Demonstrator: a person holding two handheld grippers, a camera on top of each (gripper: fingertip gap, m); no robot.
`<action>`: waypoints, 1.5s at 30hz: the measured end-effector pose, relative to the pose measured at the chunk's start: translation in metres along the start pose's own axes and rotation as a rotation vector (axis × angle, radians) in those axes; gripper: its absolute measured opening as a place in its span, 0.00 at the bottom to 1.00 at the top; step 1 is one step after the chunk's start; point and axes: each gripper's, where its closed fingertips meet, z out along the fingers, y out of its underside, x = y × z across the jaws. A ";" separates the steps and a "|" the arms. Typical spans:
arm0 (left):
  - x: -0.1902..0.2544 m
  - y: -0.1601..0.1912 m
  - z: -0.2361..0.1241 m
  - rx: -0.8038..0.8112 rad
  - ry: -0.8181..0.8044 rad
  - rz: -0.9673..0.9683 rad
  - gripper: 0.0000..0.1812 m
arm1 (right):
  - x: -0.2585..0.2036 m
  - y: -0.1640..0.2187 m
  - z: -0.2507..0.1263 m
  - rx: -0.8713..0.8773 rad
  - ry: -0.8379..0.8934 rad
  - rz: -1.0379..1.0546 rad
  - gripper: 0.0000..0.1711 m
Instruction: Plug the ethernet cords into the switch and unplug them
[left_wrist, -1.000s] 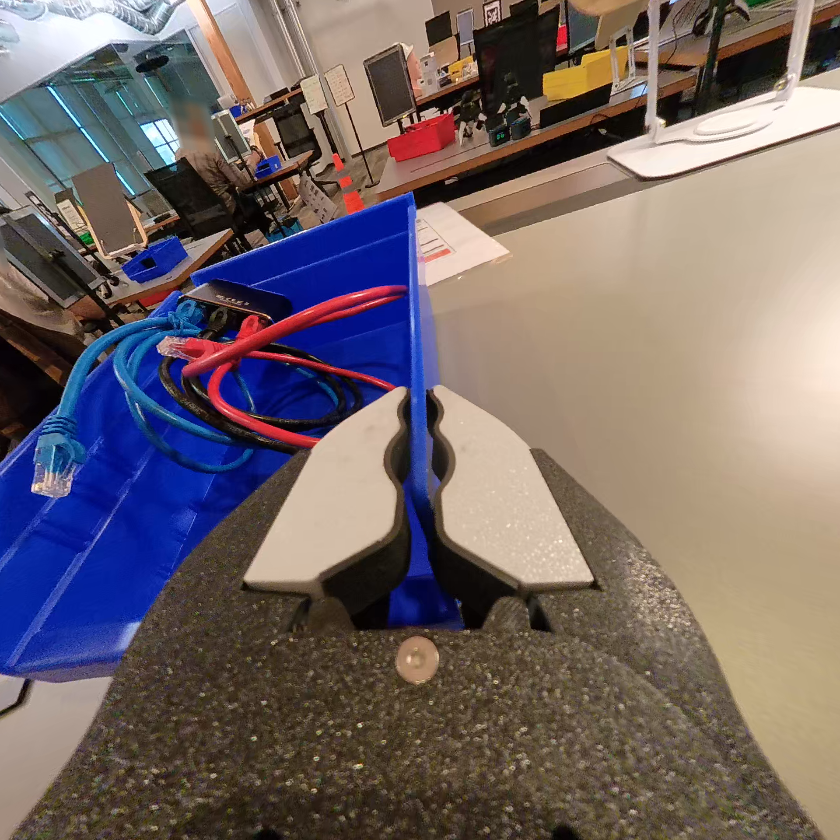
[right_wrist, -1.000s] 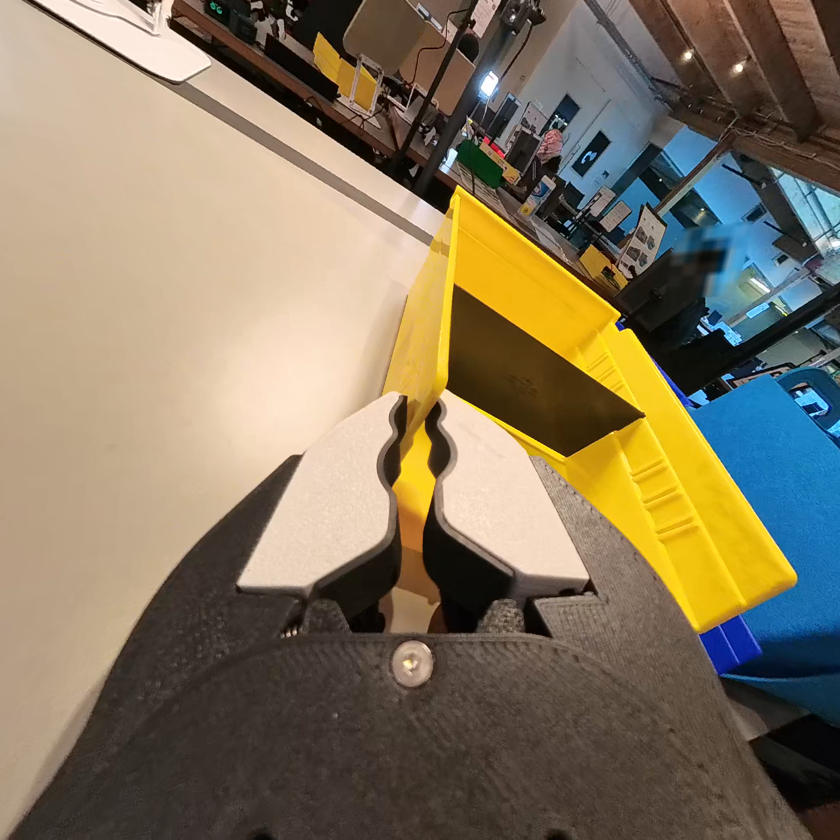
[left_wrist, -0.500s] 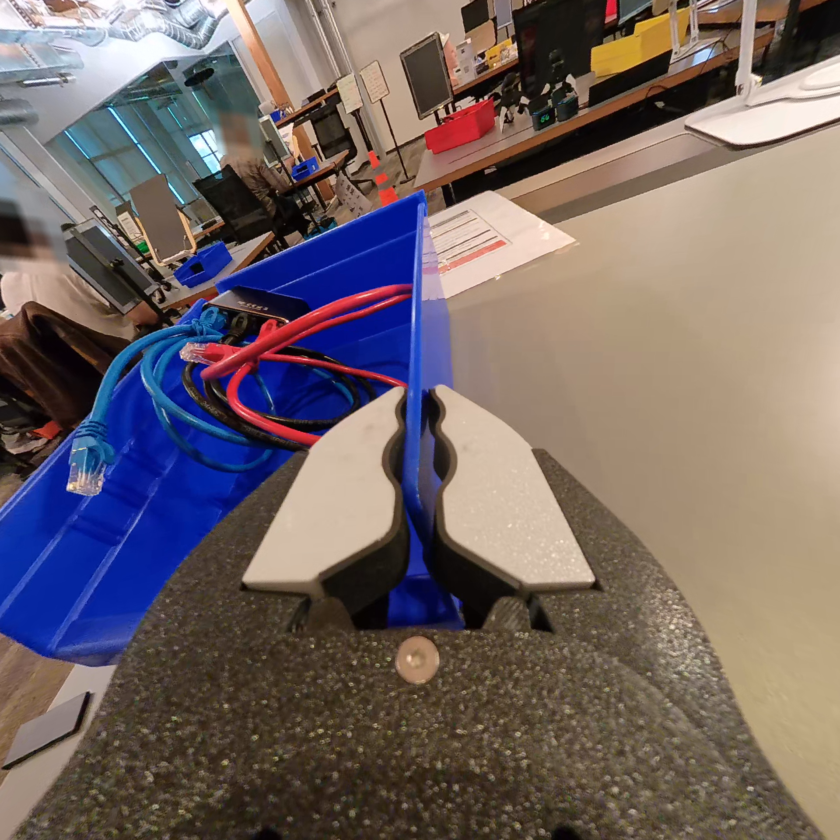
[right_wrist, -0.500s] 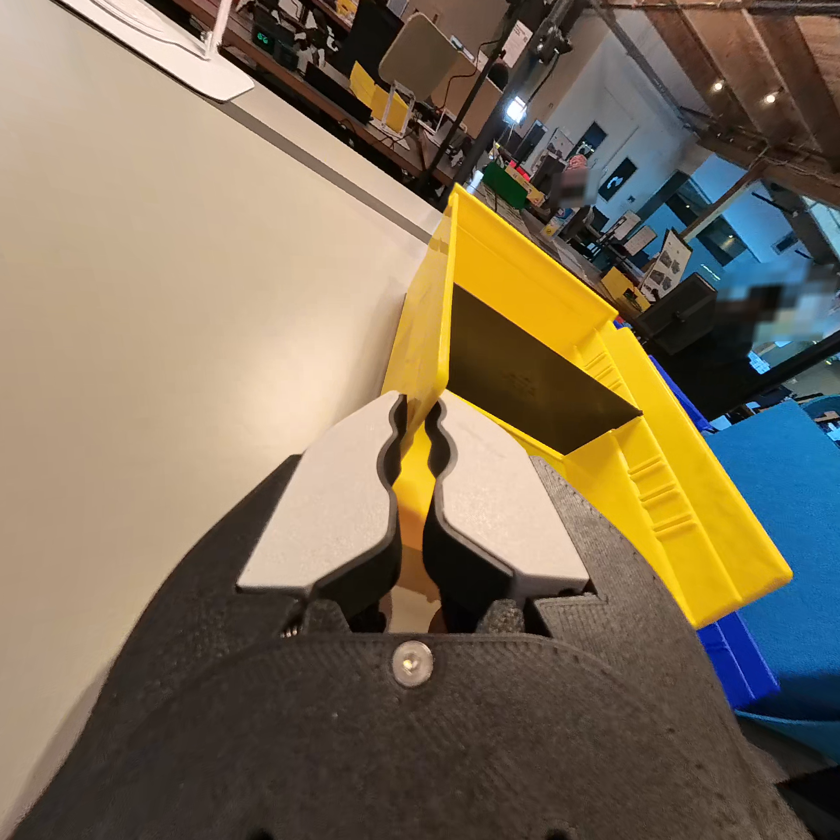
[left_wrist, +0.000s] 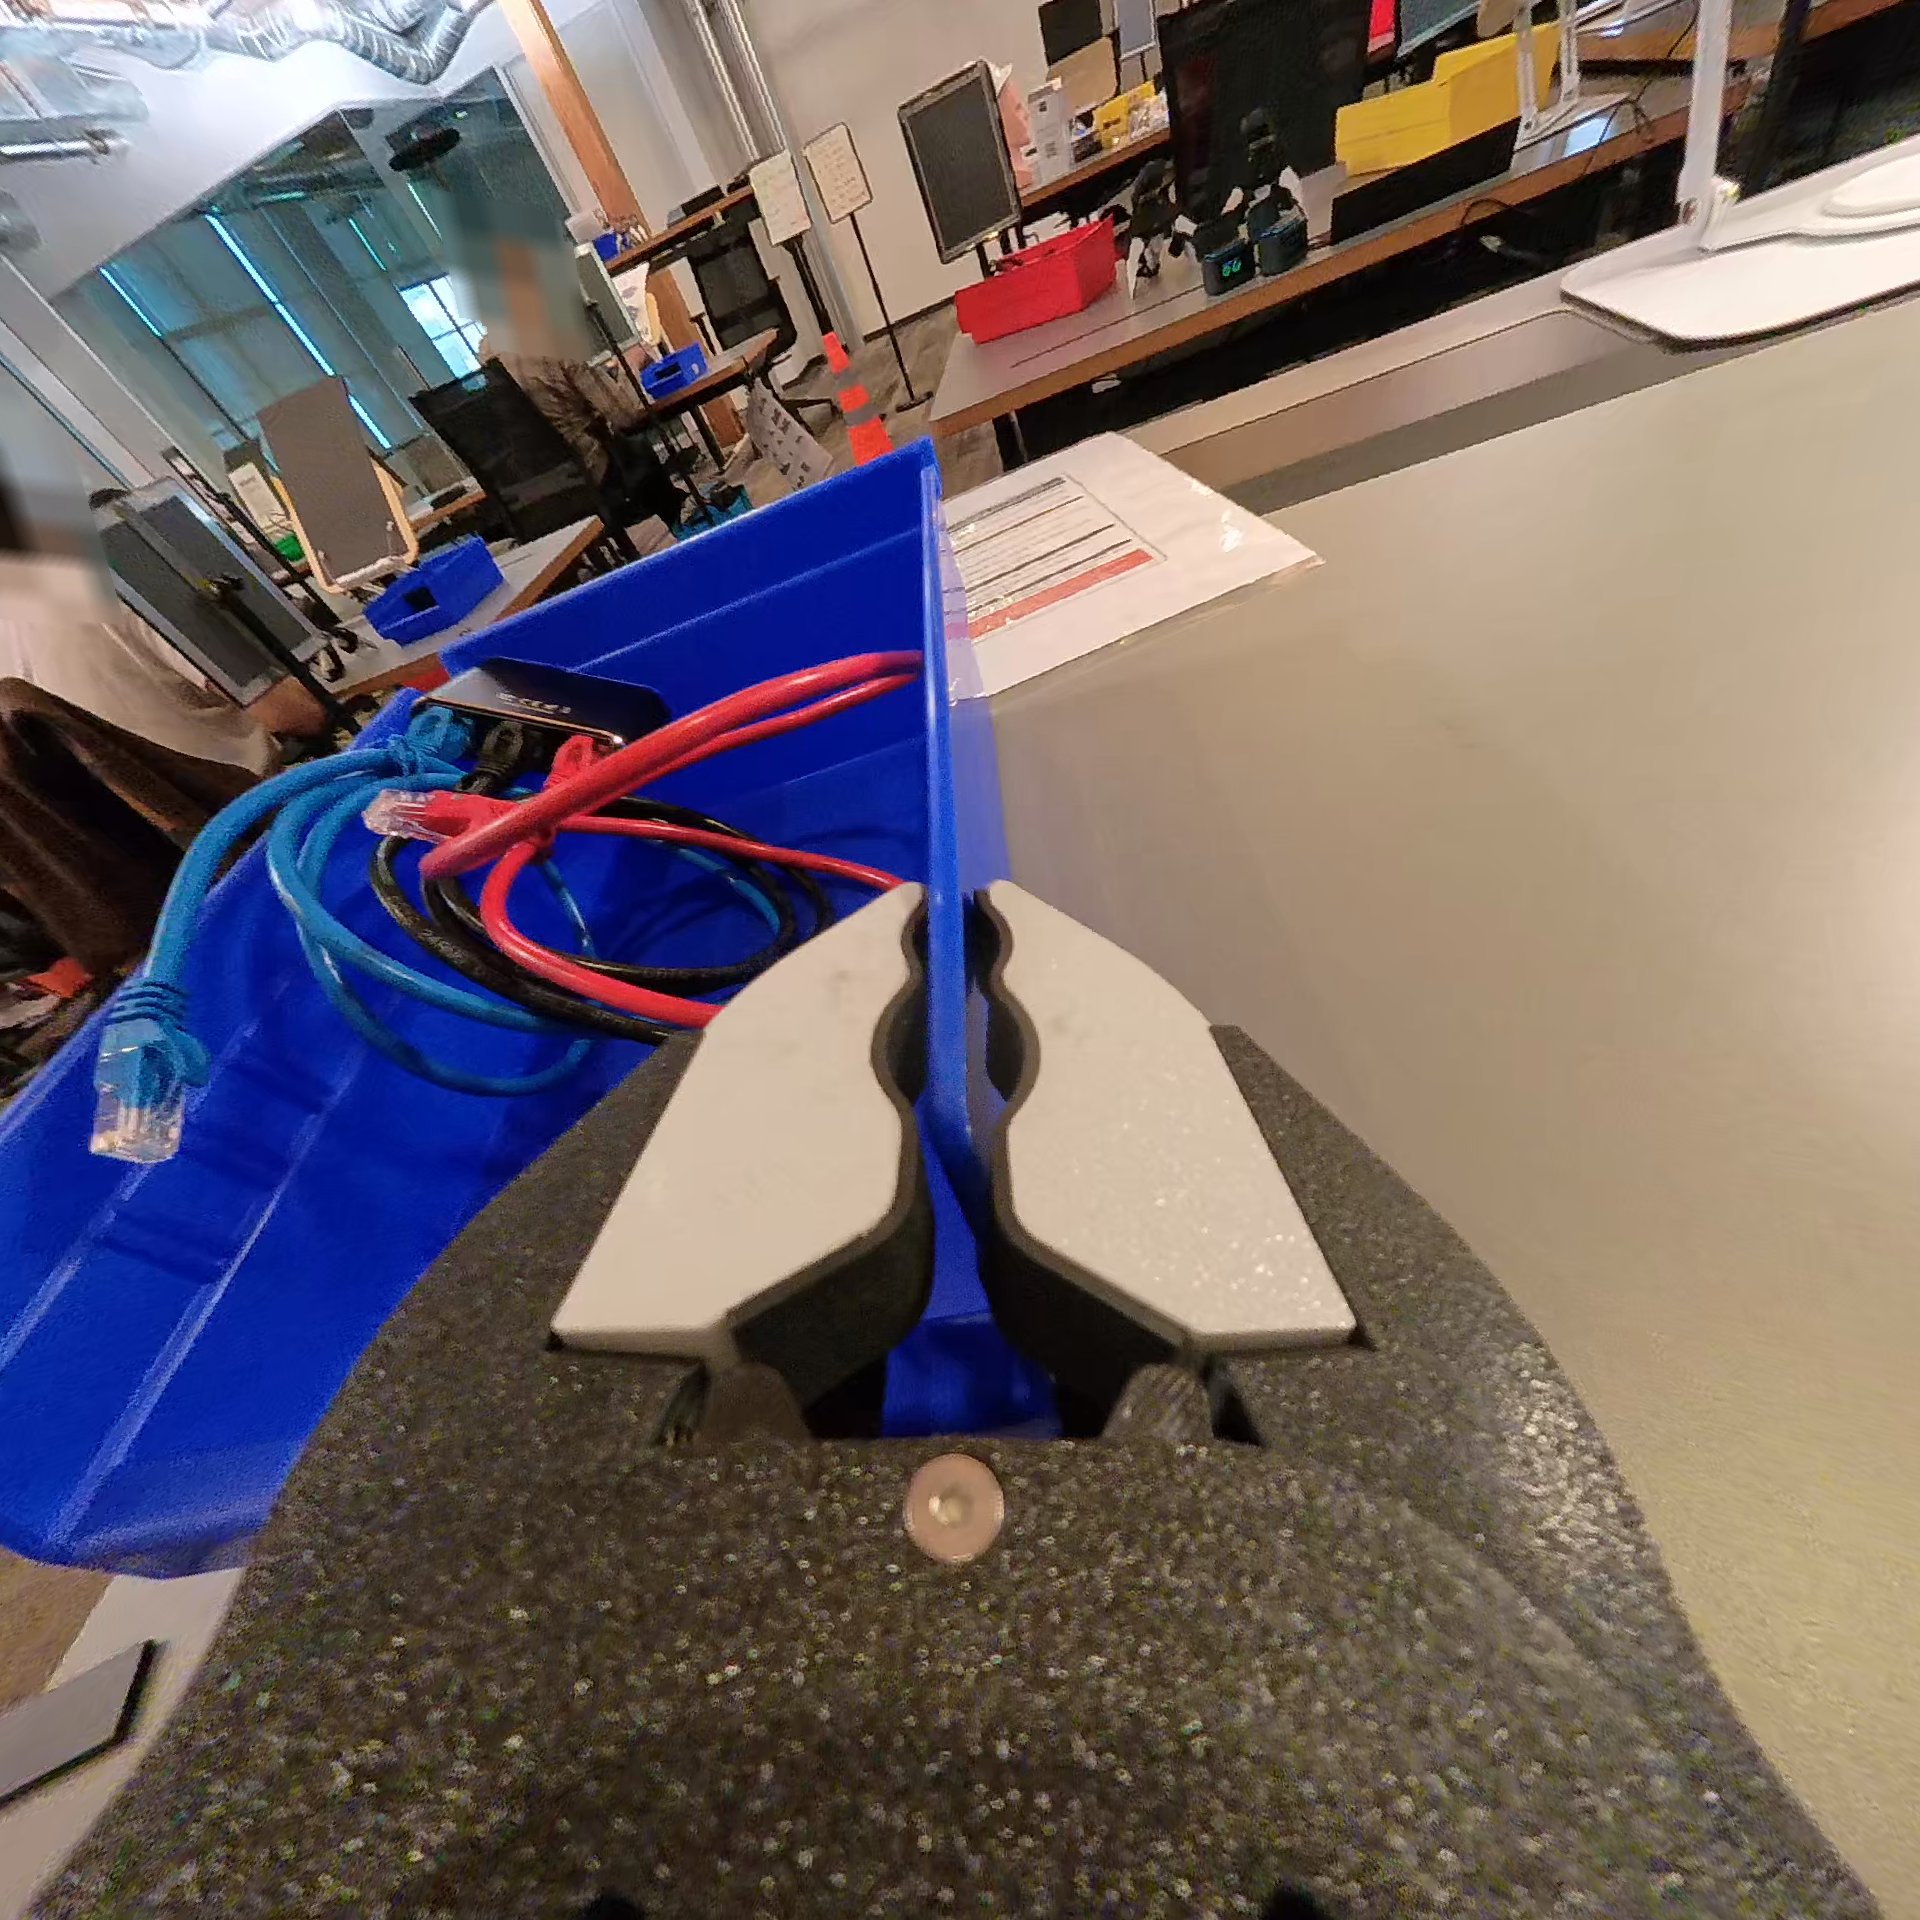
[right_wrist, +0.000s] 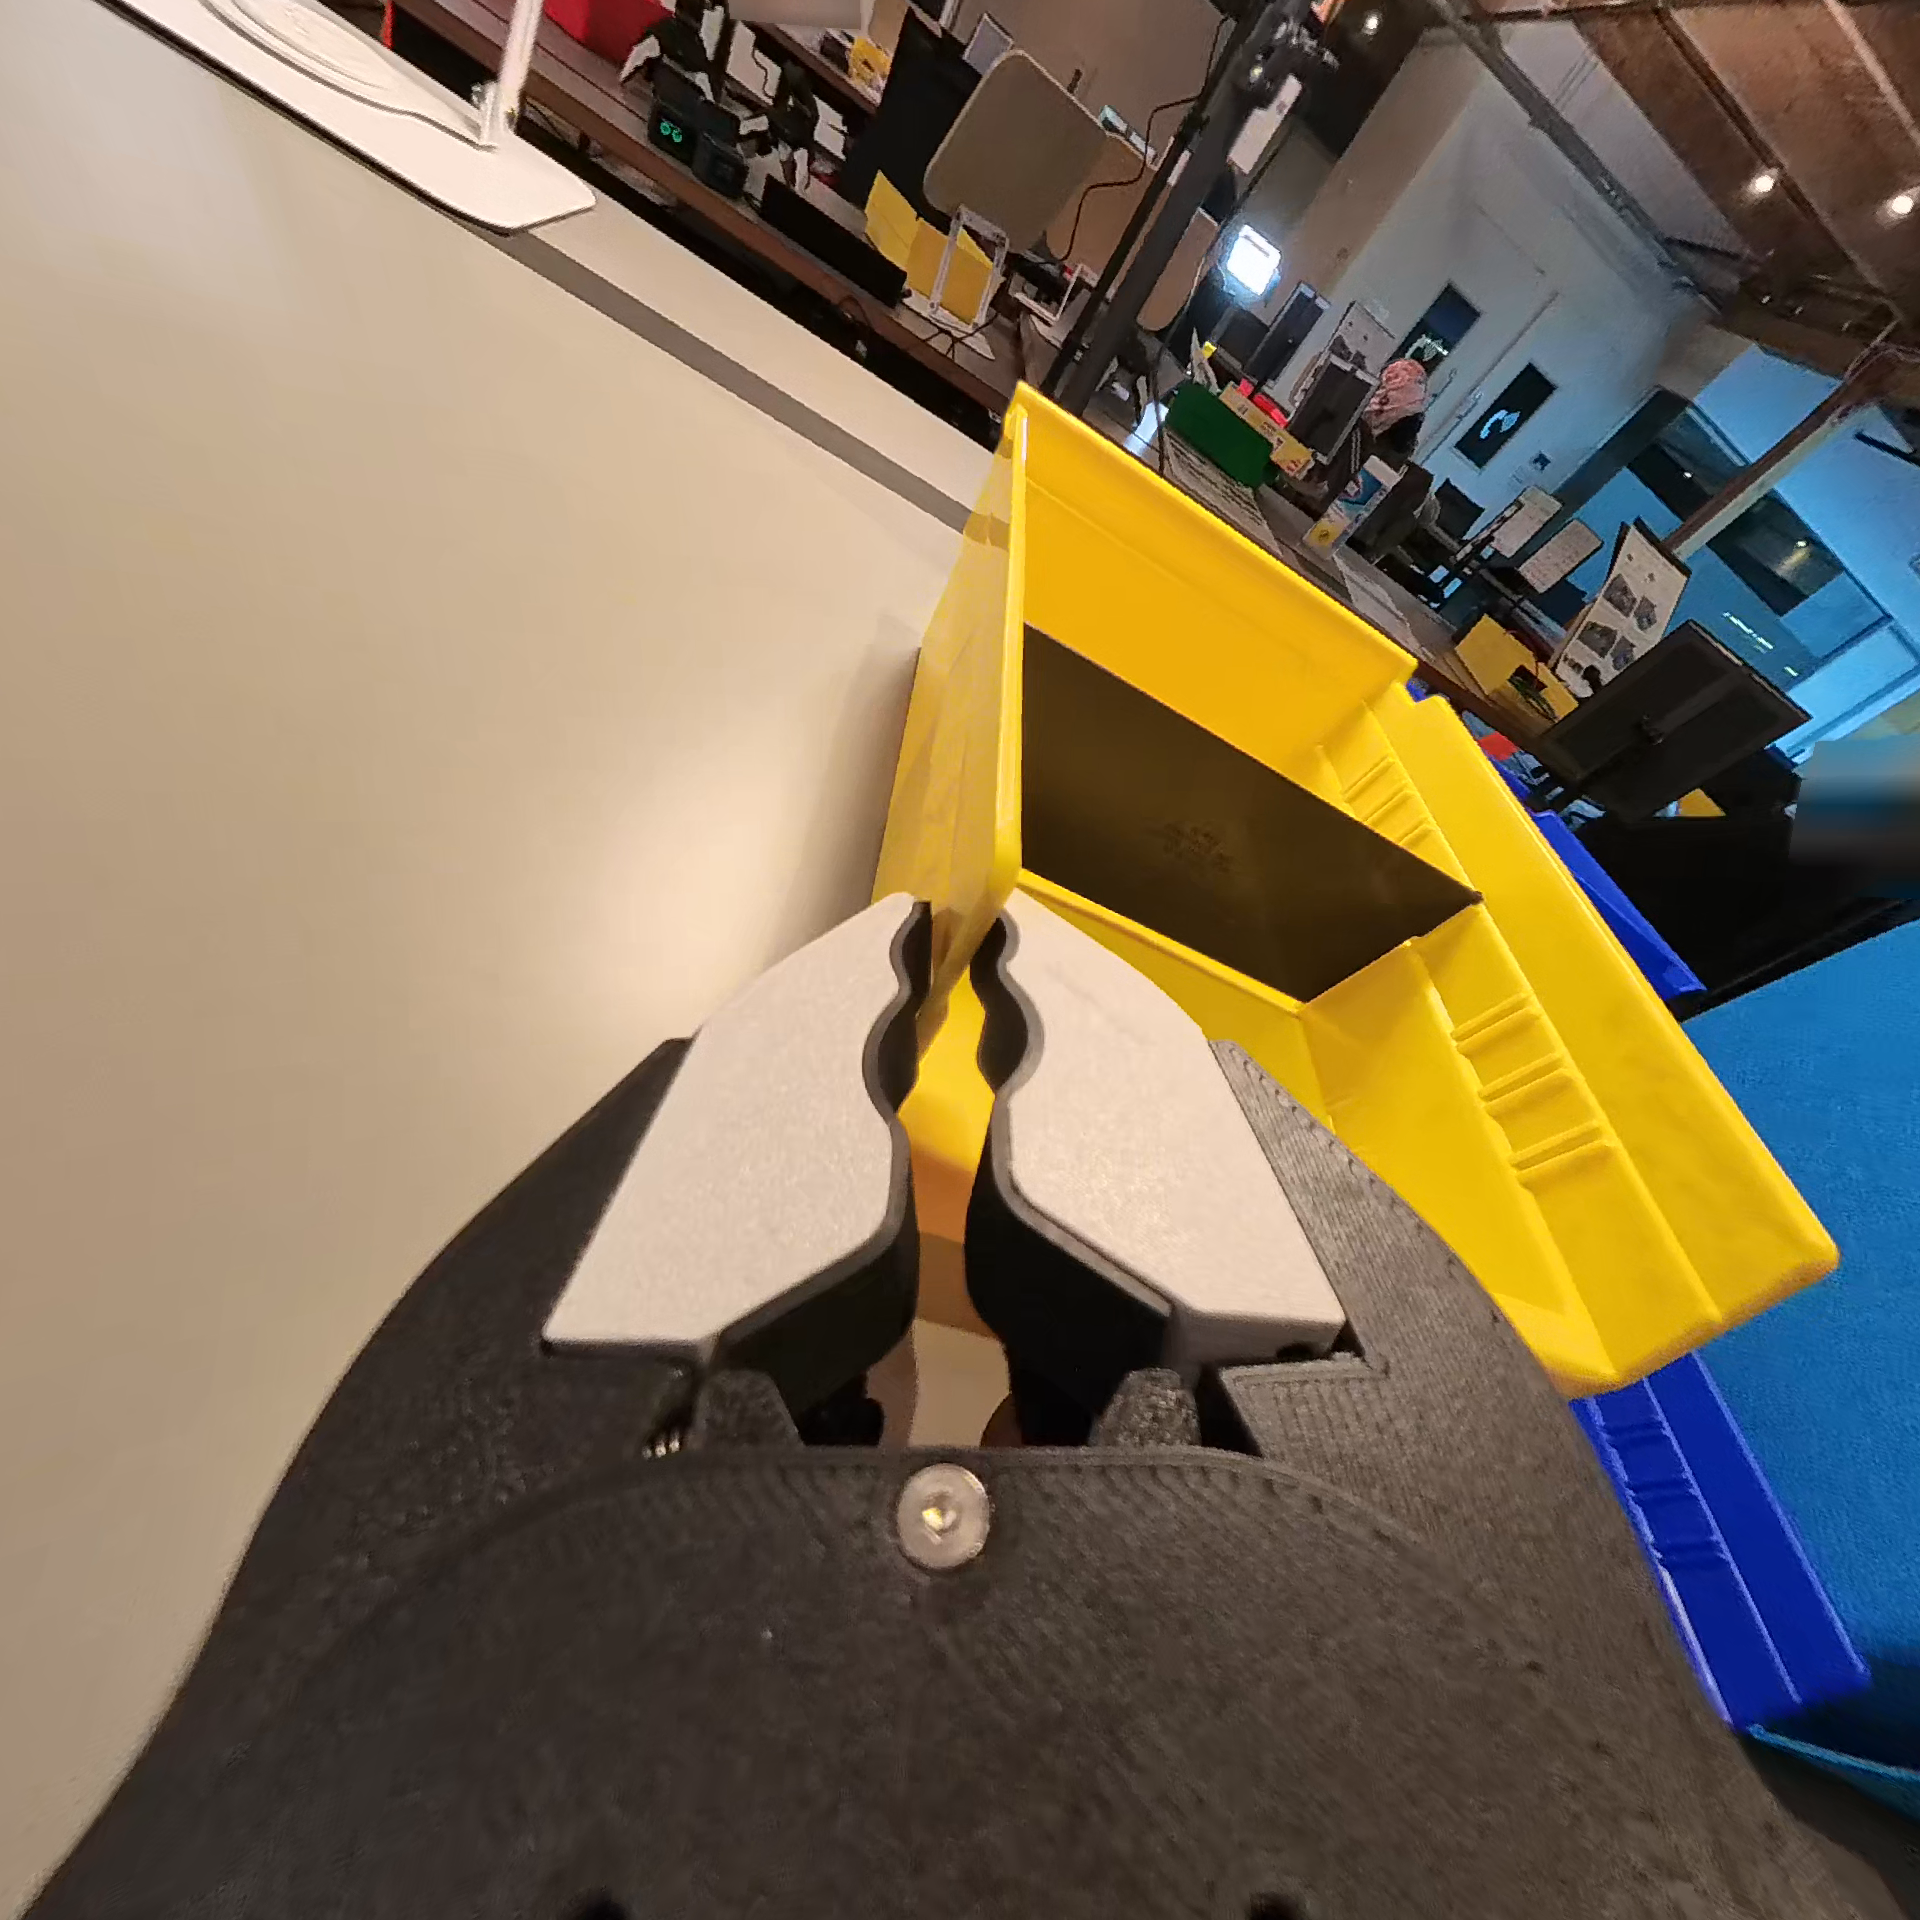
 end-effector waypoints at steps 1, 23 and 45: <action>0.000 0.000 0.000 -0.001 0.010 -0.011 0.03 | 0.002 0.001 0.000 -0.002 0.000 0.004 0.05; -0.010 0.004 0.001 -0.011 0.079 -0.106 0.02 | 0.003 0.003 0.000 0.003 -0.014 0.000 0.05; -0.055 -0.023 -0.079 0.429 0.105 -0.451 0.23 | -0.030 -0.032 -0.061 0.112 -0.148 -0.055 0.16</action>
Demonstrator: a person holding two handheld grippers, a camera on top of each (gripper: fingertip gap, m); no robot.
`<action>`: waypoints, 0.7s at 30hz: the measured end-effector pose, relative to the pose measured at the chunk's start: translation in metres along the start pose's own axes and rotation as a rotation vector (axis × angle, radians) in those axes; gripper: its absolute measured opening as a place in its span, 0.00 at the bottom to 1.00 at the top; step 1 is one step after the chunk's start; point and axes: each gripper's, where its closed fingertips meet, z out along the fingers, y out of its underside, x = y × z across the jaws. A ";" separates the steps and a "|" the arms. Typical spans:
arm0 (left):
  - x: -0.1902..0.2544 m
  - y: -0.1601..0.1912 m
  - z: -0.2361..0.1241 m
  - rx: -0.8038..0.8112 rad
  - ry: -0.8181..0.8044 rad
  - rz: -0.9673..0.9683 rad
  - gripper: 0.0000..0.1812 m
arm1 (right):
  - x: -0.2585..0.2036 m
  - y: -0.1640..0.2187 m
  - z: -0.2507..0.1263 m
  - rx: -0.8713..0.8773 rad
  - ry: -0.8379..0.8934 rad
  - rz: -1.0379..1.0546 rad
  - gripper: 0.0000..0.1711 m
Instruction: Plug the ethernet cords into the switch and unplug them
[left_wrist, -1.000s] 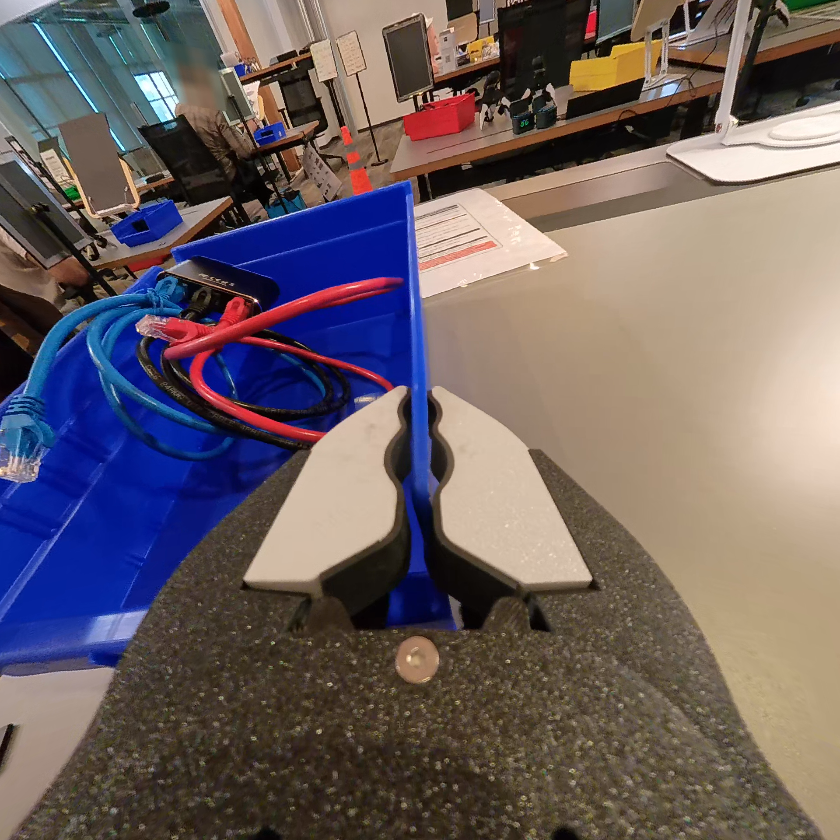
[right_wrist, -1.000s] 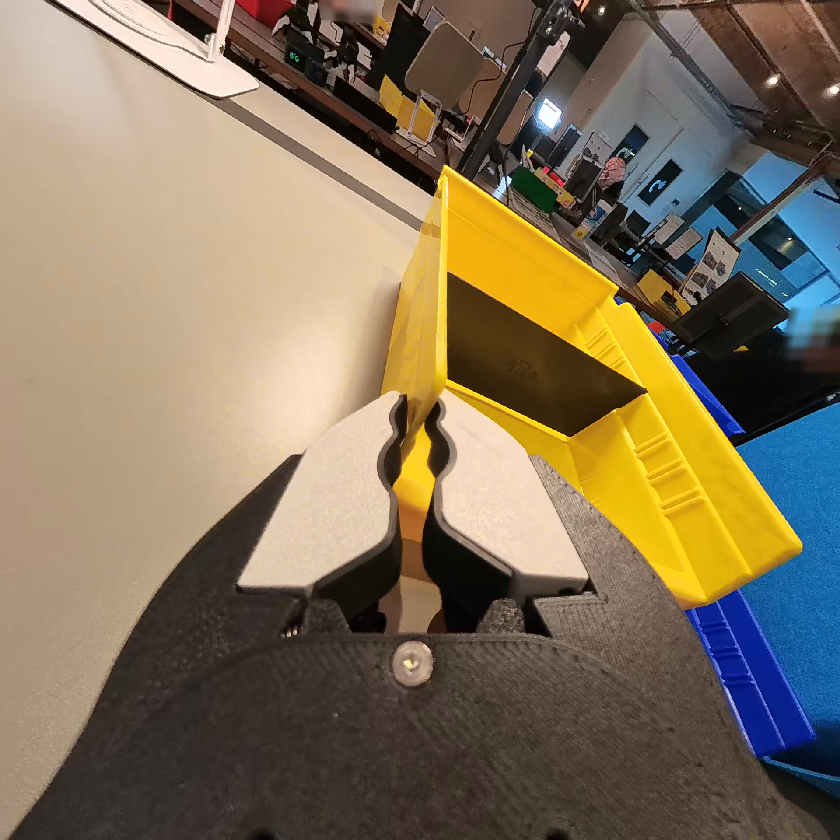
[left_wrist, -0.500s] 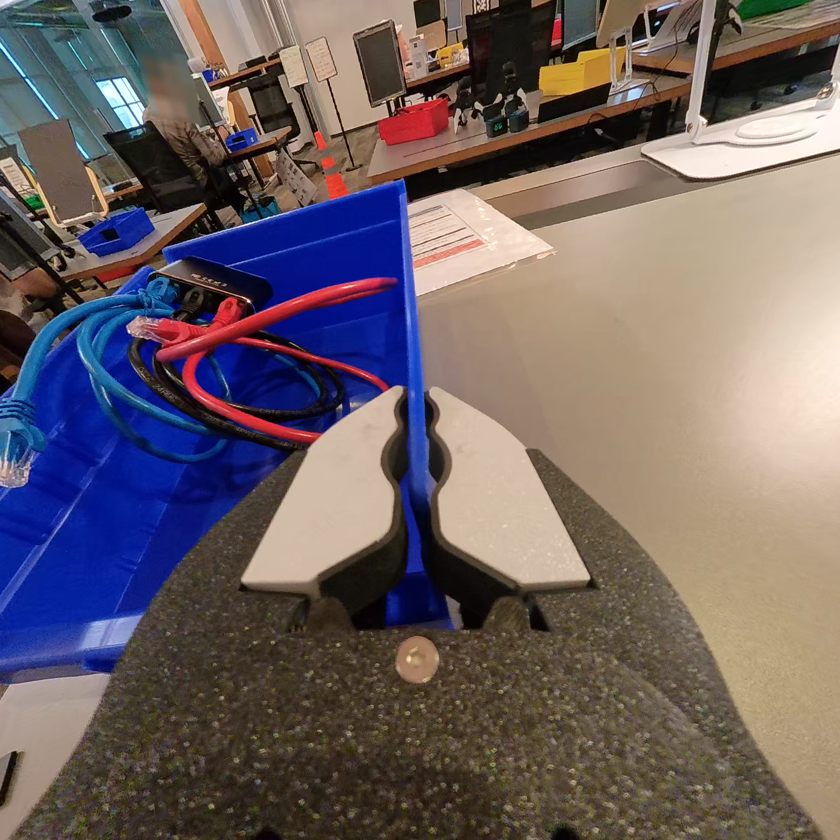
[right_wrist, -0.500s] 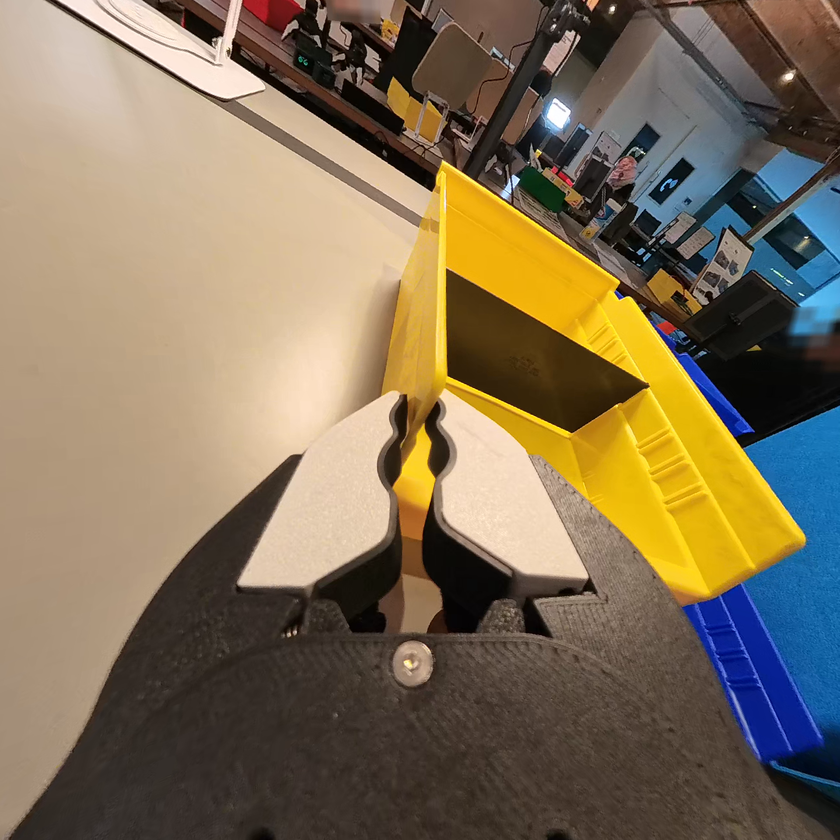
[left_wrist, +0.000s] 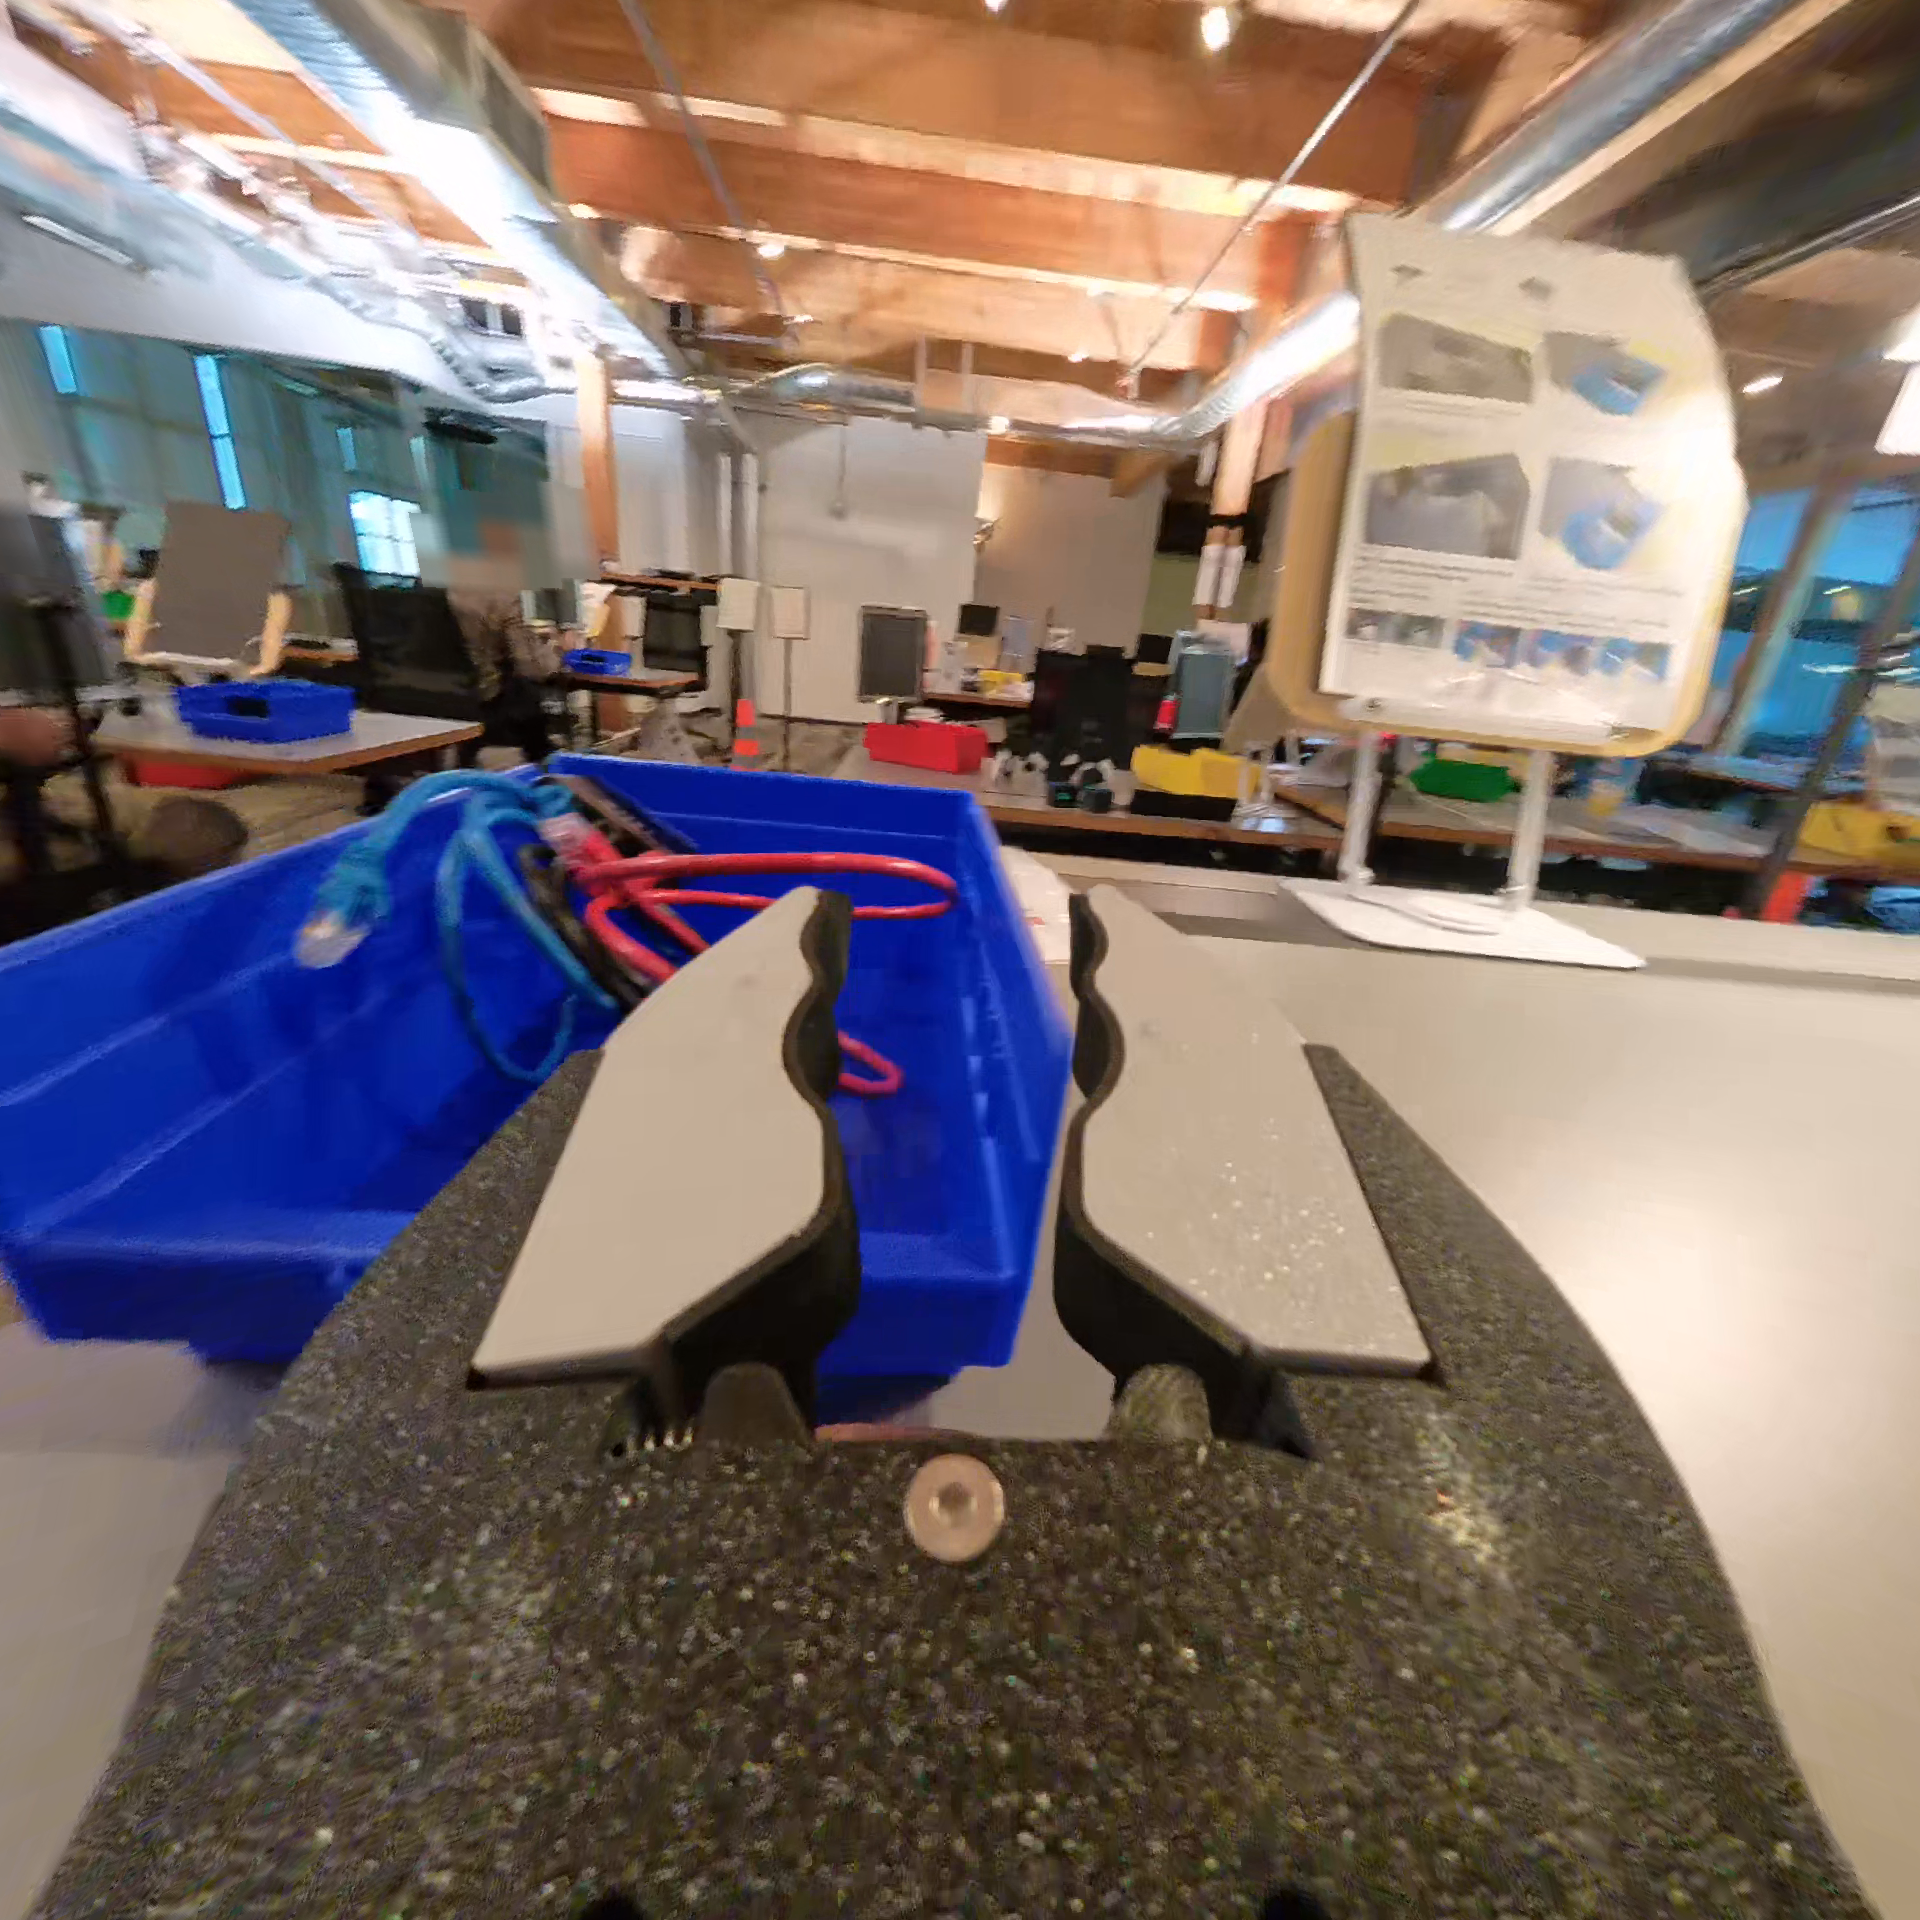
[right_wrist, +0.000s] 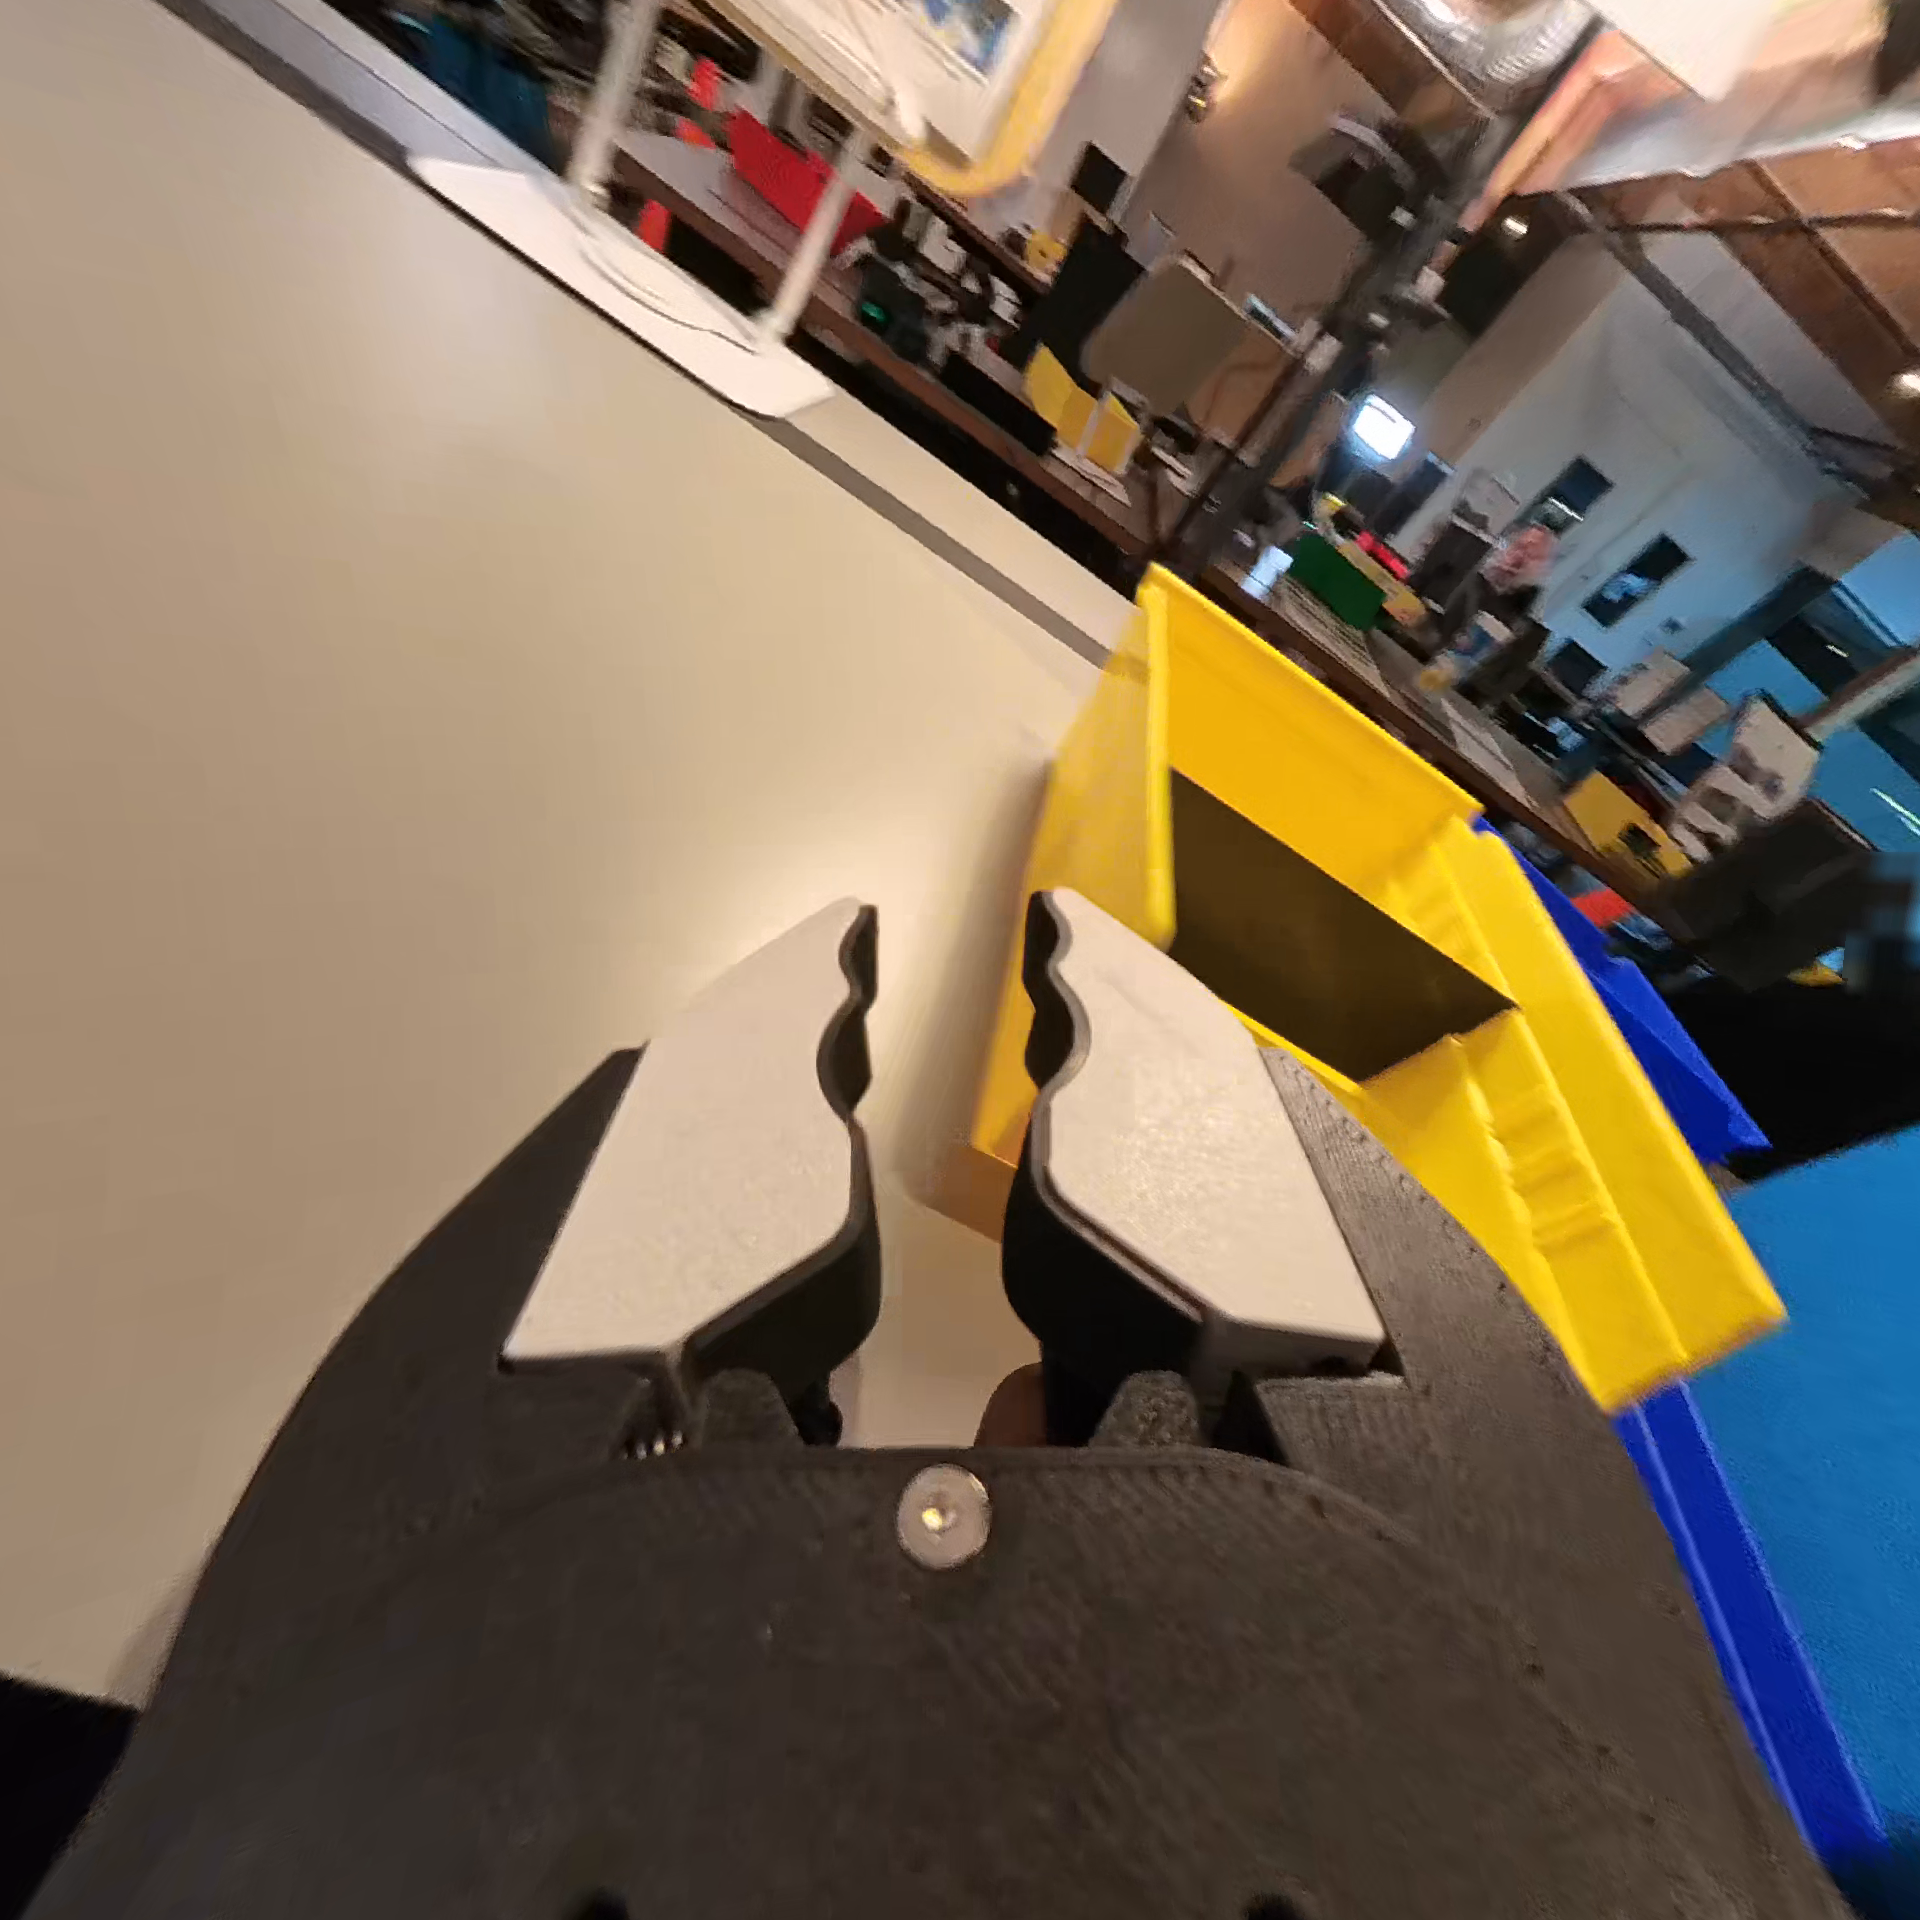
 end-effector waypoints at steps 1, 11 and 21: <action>-0.008 0.001 0.000 -0.021 -0.036 0.026 0.23 | -0.012 -0.004 0.003 0.012 -0.033 -0.015 0.16; -0.088 0.047 0.053 -0.600 -0.296 0.202 0.36 | -0.102 -0.023 0.054 -0.008 -0.249 -0.164 0.15; -0.119 0.078 0.095 -0.917 -0.349 -0.025 0.35 | -0.119 -0.013 0.062 -0.046 -0.261 -0.268 0.15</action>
